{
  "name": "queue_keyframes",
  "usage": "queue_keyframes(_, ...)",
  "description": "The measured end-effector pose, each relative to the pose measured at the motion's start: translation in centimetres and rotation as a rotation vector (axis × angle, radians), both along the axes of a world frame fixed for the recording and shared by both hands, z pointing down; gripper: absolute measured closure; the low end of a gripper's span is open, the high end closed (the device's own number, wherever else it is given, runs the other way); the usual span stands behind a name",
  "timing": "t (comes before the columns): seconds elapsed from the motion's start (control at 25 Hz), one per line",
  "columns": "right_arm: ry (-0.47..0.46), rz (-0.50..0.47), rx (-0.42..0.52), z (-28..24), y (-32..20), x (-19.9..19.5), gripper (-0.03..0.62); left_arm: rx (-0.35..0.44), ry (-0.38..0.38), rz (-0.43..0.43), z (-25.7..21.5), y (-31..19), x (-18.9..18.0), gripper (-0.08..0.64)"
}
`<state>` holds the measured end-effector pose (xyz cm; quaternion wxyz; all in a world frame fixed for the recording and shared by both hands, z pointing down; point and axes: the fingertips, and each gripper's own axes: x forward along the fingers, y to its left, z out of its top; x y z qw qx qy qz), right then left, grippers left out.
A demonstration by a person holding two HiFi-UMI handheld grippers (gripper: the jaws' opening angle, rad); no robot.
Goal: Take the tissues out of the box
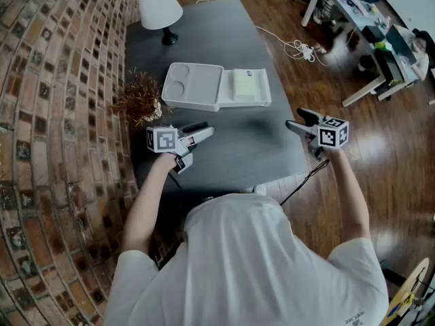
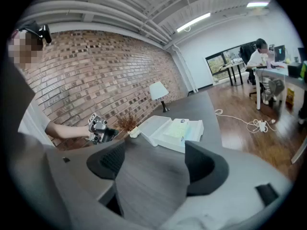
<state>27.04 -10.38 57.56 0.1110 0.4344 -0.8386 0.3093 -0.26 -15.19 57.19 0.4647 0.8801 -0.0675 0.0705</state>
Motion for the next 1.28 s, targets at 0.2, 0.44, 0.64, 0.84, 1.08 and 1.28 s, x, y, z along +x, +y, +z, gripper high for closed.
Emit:
queue_keyframes(0.2, 0.105, -0.047, 0.007, -1.1, -4.1, 0.4, 0.189, 0.138, -0.026, -0.081, -1.5, -3.0, -1.4, 0.287)
queue_keyframes(0.44, 0.165, -0.124, -0.026, -1.0, -9.7, -1.8, 0.189, 0.301, -0.075, -0.163, -3.3, -5.2, -3.2, 0.286)
queue_keyframes(0.64, 0.121, -0.181, -0.131, 1.3, -13.3, -4.4, 0.146, 0.375, -0.107, -0.216, -4.1, -6.3, -4.5, 0.287)
queue_keyframes(0.84, 0.088, -0.118, -0.223, 4.0, -17.6, -5.5, 0.146, 0.459, -0.171, -0.244, -4.1, -6.4, -5.6, 0.284)
queue_keyframes(1.08, 0.160, -0.102, -0.322, 8.3, -20.6, -6.8, 0.066, 0.518, -0.208, -0.347, -4.6, -7.1, -7.0, 0.284)
queue_keyframes(1.28, 0.192, 0.039, -0.397, 11.7, -23.3, -7.0, 0.066, 0.563, -0.225, -0.429, -5.2, -7.3, -7.7, 0.282)
